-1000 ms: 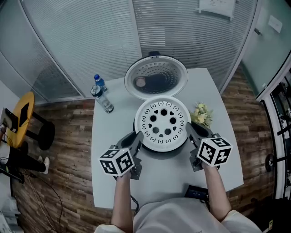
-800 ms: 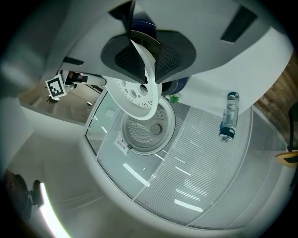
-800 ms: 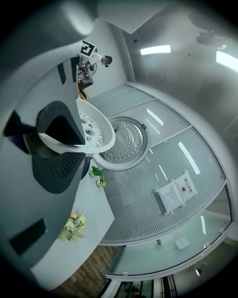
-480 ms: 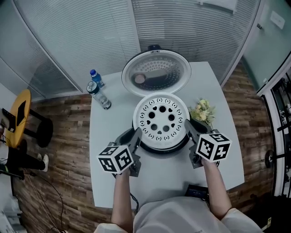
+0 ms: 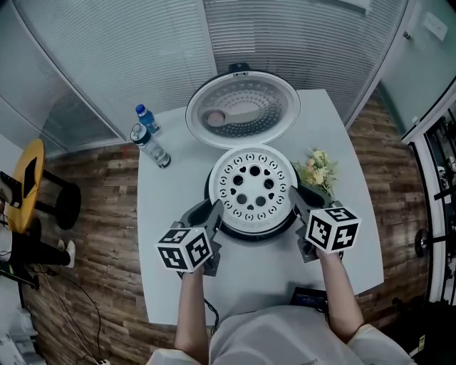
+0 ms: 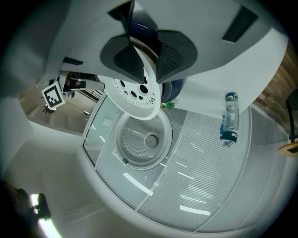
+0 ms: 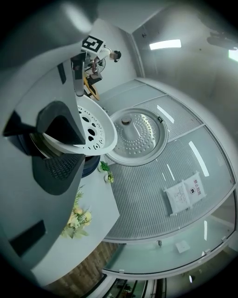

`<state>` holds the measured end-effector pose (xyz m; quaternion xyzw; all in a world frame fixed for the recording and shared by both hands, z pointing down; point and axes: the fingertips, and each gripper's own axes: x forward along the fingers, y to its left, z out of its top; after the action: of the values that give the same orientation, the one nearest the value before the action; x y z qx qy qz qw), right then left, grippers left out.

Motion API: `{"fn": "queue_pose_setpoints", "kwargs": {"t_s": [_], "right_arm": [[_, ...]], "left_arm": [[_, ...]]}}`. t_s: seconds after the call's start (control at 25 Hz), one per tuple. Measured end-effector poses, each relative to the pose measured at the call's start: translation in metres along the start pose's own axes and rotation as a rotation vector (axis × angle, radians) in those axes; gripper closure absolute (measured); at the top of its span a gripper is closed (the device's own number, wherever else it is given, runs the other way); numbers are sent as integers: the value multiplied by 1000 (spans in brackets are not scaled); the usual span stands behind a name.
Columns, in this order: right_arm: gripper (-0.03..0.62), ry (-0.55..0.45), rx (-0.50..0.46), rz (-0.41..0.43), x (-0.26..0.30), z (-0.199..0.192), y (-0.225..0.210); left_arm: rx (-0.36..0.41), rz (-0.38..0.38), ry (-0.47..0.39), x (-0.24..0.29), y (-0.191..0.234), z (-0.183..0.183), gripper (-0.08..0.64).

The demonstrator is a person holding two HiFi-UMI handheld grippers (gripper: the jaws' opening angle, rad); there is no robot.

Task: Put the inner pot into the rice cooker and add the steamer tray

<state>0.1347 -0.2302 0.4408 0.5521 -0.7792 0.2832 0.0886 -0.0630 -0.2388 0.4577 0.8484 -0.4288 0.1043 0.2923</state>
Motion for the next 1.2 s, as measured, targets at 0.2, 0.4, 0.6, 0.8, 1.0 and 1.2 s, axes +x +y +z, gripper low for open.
{"fn": "queue_pose_setpoints", "kwargs": {"t_s": [0.2, 0.4, 0.6, 0.8, 1.0, 1.2], "right_arm": [[526, 17, -59, -20, 5, -5, 0], [520, 36, -101, -40, 10, -8, 0], [514, 56, -171, -83, 17, -11, -6], [512, 76, -253, -125, 24, -16, -7], [520, 76, -350, -172, 22, -16, -11], [520, 72, -352, -170, 27, -15, -10]], "left_arm": [[48, 26, 13, 3, 2, -2, 483], [109, 59, 40, 4, 7, -4, 465], [156, 85, 53, 9, 6, -3, 451], [323, 166, 89, 11, 11, -6, 436], [482, 200, 138, 21, -3, -13, 414], [464, 189, 138, 24, 1, -12, 411]]}}
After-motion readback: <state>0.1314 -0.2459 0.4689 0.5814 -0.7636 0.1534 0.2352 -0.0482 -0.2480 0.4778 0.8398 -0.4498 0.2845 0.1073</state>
